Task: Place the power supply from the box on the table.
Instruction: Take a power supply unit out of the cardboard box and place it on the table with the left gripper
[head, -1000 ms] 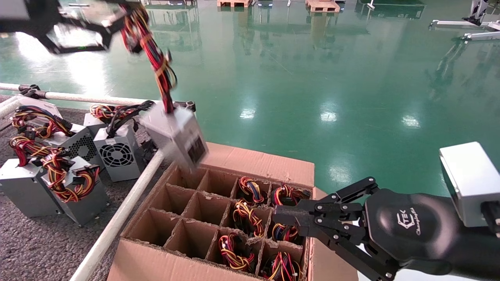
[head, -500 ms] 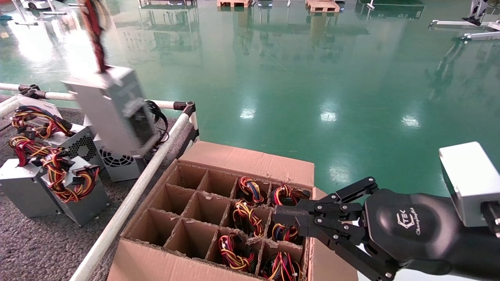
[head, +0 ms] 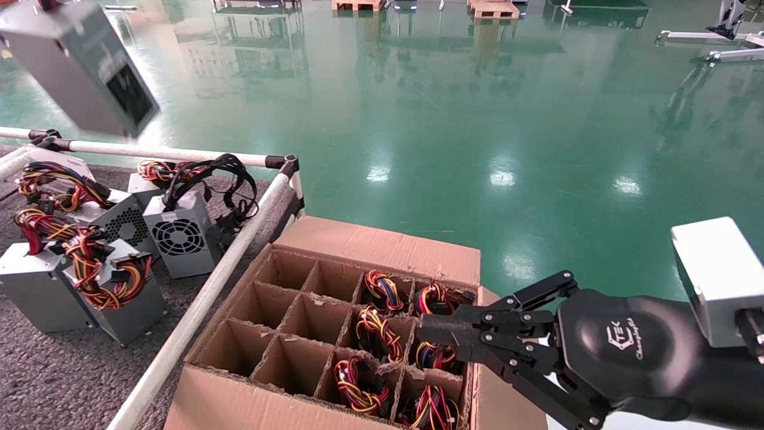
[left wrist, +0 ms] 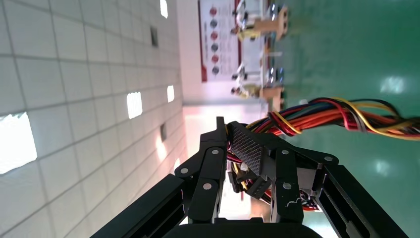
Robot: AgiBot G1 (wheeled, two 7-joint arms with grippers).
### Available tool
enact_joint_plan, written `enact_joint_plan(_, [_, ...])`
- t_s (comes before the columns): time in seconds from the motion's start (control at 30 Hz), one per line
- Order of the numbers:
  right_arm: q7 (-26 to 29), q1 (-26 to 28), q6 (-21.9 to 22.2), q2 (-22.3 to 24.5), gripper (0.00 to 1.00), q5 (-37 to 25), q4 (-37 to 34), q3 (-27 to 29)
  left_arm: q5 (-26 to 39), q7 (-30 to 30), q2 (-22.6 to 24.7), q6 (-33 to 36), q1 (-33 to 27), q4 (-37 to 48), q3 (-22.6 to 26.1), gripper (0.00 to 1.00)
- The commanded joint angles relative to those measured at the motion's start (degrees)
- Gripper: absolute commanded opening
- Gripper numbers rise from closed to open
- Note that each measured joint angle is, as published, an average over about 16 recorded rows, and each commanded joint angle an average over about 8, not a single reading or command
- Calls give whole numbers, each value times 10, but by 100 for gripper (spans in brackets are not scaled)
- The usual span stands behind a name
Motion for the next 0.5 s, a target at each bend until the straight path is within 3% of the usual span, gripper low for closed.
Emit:
enact_joint_plan(0.03, [0, 0, 0, 0, 0, 0, 0, 0, 17, 5, -1, 0, -13, 13, -2, 0])
enact_joint_plan(0.5, [0, 0, 0, 0, 0, 0, 0, 0, 94, 31, -18, -24, -65, 98, 31, 0])
